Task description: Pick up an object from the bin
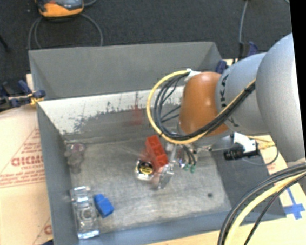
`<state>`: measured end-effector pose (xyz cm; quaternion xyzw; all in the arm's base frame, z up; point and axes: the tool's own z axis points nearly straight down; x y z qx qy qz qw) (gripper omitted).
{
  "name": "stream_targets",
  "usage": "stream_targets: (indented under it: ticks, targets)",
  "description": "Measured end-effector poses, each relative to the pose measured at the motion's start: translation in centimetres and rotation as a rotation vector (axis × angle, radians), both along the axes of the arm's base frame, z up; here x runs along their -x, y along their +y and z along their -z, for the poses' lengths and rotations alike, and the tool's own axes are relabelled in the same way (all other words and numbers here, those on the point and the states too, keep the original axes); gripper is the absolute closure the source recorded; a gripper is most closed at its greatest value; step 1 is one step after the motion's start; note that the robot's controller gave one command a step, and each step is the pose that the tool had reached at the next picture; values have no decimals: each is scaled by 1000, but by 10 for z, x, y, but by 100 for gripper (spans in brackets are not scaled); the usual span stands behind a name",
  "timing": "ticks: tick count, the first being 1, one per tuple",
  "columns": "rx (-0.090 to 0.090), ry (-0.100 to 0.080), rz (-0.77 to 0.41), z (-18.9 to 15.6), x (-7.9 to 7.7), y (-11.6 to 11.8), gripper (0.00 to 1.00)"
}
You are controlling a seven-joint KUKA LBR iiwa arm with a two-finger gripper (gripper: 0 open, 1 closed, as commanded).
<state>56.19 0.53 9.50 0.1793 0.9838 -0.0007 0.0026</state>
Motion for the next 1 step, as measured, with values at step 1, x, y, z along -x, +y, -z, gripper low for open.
stream_targets:
  ticks: [1]
  targets:
    - [-3, -1, 141, 16, 11, 19, 0]
